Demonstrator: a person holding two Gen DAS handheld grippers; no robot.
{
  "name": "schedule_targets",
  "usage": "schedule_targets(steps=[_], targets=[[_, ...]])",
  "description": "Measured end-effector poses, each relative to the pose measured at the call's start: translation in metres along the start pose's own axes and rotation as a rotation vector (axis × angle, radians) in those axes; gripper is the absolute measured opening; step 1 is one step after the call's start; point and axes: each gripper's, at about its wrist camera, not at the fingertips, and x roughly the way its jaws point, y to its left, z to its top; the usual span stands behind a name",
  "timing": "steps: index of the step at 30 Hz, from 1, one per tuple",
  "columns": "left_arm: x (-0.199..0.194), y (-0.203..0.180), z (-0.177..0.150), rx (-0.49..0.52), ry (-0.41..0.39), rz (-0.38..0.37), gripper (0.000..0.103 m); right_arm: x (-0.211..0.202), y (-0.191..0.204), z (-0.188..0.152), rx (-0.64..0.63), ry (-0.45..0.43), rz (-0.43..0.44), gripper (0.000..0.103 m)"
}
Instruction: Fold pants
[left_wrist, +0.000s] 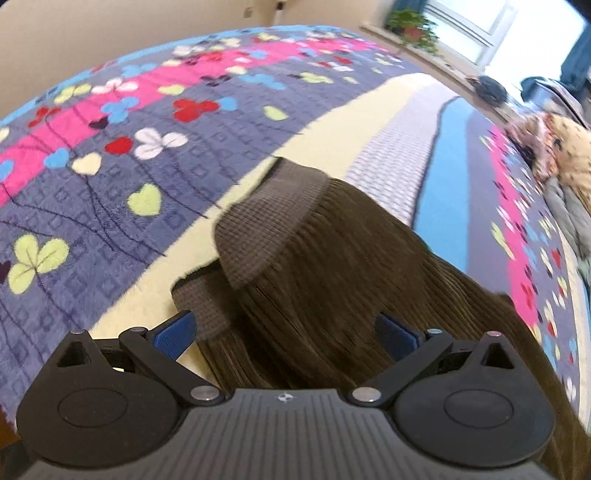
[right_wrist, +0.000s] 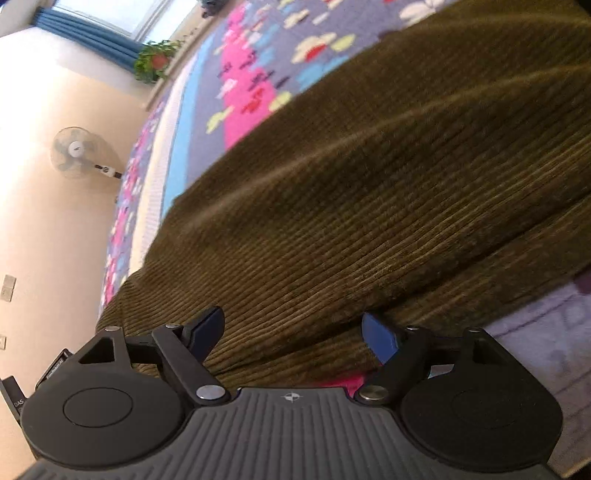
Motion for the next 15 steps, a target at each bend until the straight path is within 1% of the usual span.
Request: schedule_targets(steps=[4,7,8,9,10,11,12,13,14,15], targets=[[0.018,0.014,0.015,-0.063,-0.001,0.046,0.103,0.006,-0.007,0.009,0.045,-0.003,0.031,0.084],[0.022,0.02,0.021,-0.106,-0.009,0.052,0.103,0.008,-0.01,0.012,0.053,0.008,0.031,0.082],[0.017,0.02,0.023,-0.124,-0.027,0.048,0.1,0.007,-0.007,0.011,0.051,0.004,0.019,0.069],[0.012,0.019,0.024,-0.132,-0.053,0.05,0.09,0.003,-0.002,0.009,0.03,-0.01,0.007,0.047],[0.008,0.018,0.025,-0.129,-0.07,0.052,0.085,0.003,0.005,0.008,-0.01,-0.028,0.001,0.041],[0.005,0.016,0.026,-0.118,-0.069,0.053,0.074,0.003,0.01,0.008,-0.047,-0.039,-0.019,0.036],[0.003,0.015,0.028,-0.11,-0.068,0.055,0.057,0.005,0.011,0.007,-0.055,-0.029,-0.042,0.026],[0.001,0.014,0.029,-0.096,-0.068,0.061,0.052,0.01,0.009,0.007,-0.03,-0.005,-0.059,0.017],[-0.001,0.012,0.03,-0.074,-0.067,0.07,0.043,0.014,0.004,0.007,0.005,0.018,-0.08,0.011],[-0.004,0.011,0.031,-0.06,-0.068,0.071,0.037,0.017,0.0,0.006,0.034,0.021,-0.084,0.01]])
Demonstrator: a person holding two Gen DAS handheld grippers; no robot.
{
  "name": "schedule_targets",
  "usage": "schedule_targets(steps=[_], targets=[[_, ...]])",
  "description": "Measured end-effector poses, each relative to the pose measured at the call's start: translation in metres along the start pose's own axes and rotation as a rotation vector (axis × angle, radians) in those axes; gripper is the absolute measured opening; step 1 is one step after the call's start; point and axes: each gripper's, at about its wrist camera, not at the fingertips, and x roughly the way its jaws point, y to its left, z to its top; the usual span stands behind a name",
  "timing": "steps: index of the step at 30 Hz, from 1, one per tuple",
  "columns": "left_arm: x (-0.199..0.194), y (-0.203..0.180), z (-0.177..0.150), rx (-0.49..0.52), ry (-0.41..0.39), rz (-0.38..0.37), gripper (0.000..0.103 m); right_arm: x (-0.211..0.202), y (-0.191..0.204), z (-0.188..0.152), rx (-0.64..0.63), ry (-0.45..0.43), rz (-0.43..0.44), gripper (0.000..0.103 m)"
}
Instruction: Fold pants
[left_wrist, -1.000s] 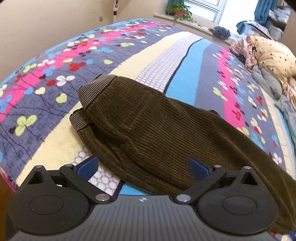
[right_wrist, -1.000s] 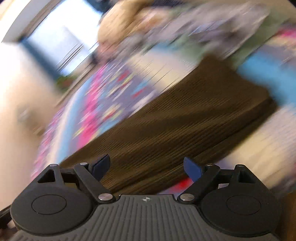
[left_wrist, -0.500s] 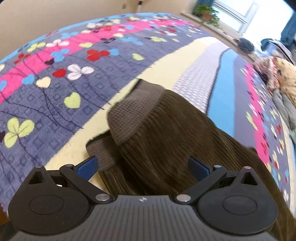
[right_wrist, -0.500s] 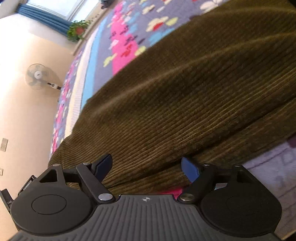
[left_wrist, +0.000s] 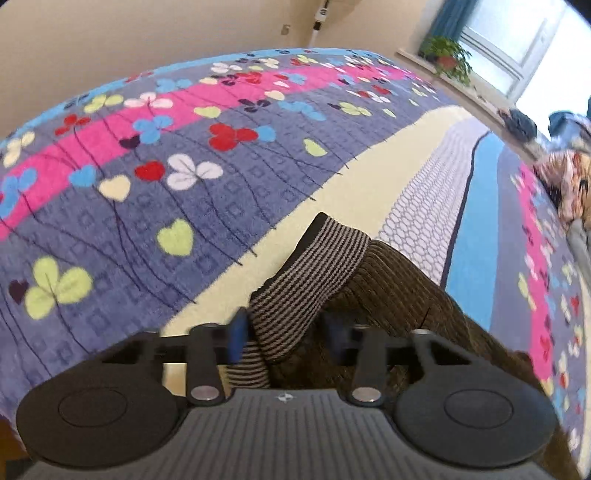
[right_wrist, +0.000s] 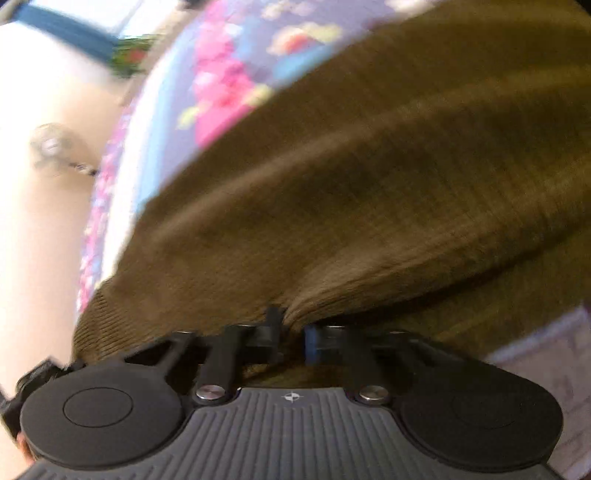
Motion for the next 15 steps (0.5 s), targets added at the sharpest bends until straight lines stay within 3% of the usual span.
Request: schedule_targets(steps=[6,11,15], targets=[[-0.026,0.0,0.009,0.018,0.023,-0.055,0.031,-0.032,0.013,-0.002,0.0,-0.045,0.05,0.009],[-0.023,0.012,0.007,0.038,0.045,-0.04,0.028,-0.063,0.022,-0.012,-0.01,-0.045,0.094,0.009],[-0.004,0.02,0.0,0.046,0.09,-0.029,0.03,-0.044,0.0,-0.027,-0.035,0.02,0.028,0.009]])
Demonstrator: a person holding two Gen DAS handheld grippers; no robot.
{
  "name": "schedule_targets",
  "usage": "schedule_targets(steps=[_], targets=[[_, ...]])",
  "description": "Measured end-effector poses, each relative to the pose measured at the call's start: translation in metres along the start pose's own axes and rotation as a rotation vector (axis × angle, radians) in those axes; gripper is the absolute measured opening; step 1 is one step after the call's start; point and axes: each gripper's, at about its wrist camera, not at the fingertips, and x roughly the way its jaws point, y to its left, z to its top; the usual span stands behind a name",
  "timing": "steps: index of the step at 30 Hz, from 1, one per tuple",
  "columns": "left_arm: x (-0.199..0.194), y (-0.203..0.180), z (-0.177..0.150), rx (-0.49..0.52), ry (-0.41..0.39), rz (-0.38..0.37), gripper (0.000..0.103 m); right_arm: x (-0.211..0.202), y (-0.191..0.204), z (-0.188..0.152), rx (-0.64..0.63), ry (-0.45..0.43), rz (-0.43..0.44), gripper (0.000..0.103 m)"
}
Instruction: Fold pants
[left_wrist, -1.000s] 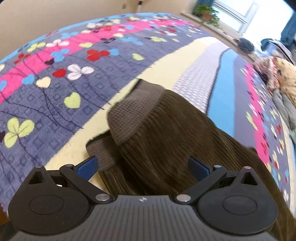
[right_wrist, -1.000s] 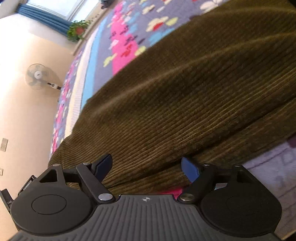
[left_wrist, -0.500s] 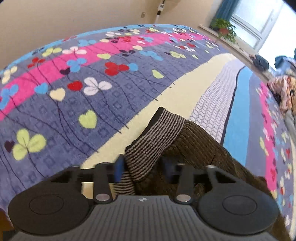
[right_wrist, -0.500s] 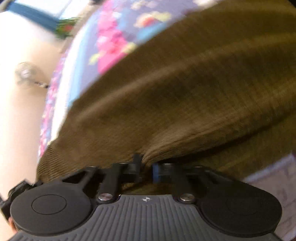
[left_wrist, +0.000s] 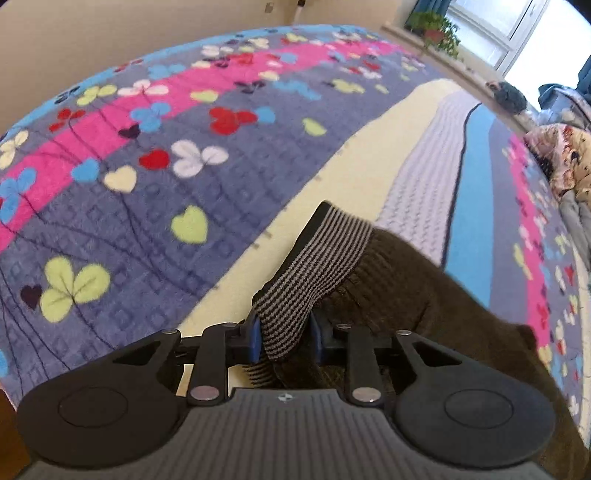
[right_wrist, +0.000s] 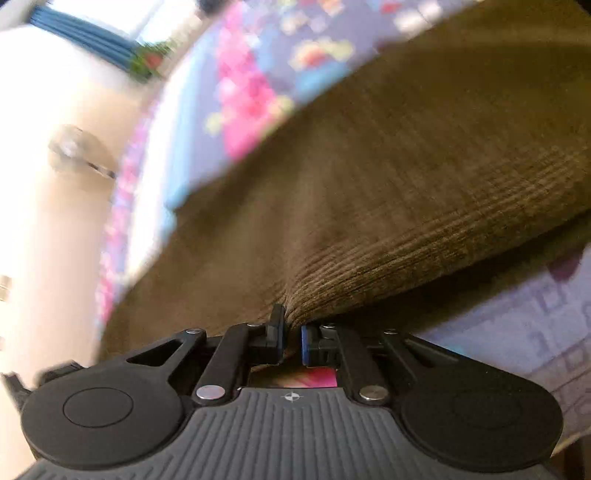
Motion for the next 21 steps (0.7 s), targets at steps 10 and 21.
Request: schedule_targets(steps=[10,21], targets=[[-0.003,-0.003,-0.004,0.035,-0.023,0.045,0.052,0.011,-0.02,0.002,0.065,0.038,-0.001,0.011],[-0.057,-0.036,-0.016,0.102,-0.163,0.053,0.103,-0.045,0.043,0.052,-0.24,0.047,-0.037,0.082]])
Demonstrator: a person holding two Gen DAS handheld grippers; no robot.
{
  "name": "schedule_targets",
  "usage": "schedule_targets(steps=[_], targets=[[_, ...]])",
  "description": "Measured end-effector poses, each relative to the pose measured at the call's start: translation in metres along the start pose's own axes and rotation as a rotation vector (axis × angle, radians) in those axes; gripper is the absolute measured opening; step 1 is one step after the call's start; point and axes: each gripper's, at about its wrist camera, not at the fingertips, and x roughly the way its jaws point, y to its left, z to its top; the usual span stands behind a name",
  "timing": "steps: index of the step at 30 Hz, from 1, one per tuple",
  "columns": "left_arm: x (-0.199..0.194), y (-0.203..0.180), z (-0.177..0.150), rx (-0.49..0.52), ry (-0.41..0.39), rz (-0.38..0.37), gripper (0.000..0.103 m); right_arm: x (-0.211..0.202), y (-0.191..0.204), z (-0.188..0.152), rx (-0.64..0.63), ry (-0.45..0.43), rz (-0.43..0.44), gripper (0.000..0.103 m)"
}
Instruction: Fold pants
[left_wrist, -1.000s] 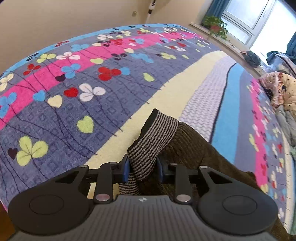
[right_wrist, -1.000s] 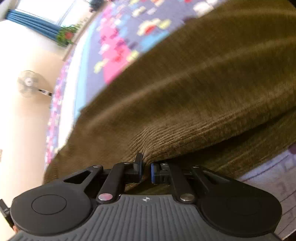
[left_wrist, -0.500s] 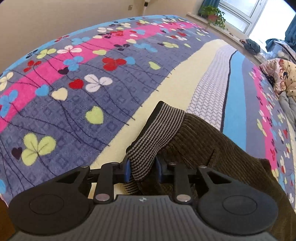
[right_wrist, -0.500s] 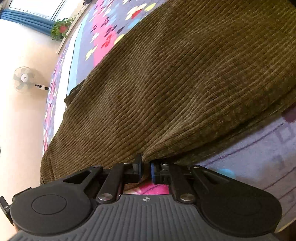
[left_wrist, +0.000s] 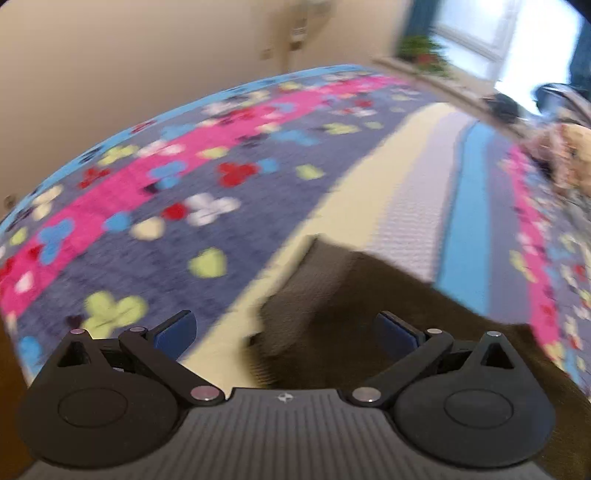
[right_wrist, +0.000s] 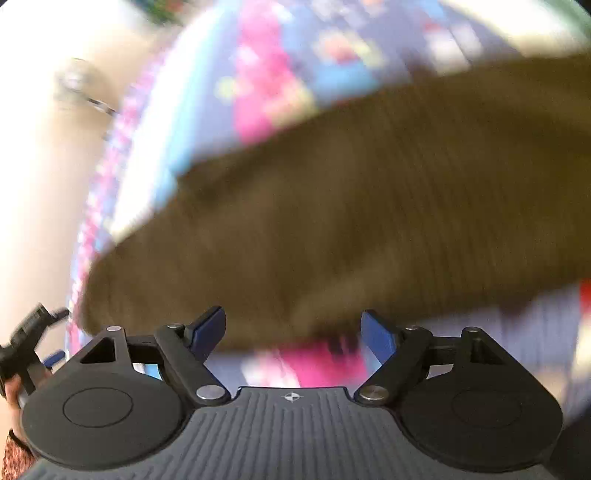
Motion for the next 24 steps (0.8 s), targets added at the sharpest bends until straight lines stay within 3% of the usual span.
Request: schedule_targets(steps=[5,8,13,14,15,17,19,24], targets=[[0.014,-0.053,-0.013,0.138,0.035,-0.168,0.103,0.033,0.073,0.077,-0.24,-0.108,0.107,0.066],[0.028,-0.06,-0.024,0.181,0.048,-0.173,0.103,0.081,0.112,0.104,-0.346,-0.081,0.148,0.059],[0.059,-0.035,-0.031,0.112,0.127,-0.167,0.103,0.168,0.151,0.124,-0.502,0.009,0.04,0.055],[0.063,-0.03,-0.033,0.101,0.133,-0.185,0.103,0.176,0.151,0.119,-0.521,0.038,0.021,0.04],[0.063,-0.025,-0.033,0.1,0.131,-0.197,0.103,0.191,0.156,0.119,-0.545,0.077,0.002,0.007],[0.065,-0.023,-0.035,0.115,0.123,-0.206,0.103,0.201,0.162,0.113,-0.627,0.104,-0.037,0.007],[0.068,-0.025,-0.035,0.135,0.118,-0.203,0.103,0.202,0.171,0.105,-0.703,0.035,-0.05,0.006],[0.068,-0.029,-0.04,0.16,0.103,-0.195,0.103,0.23,0.164,0.113,-0.62,-0.018,-0.08,0.006]])
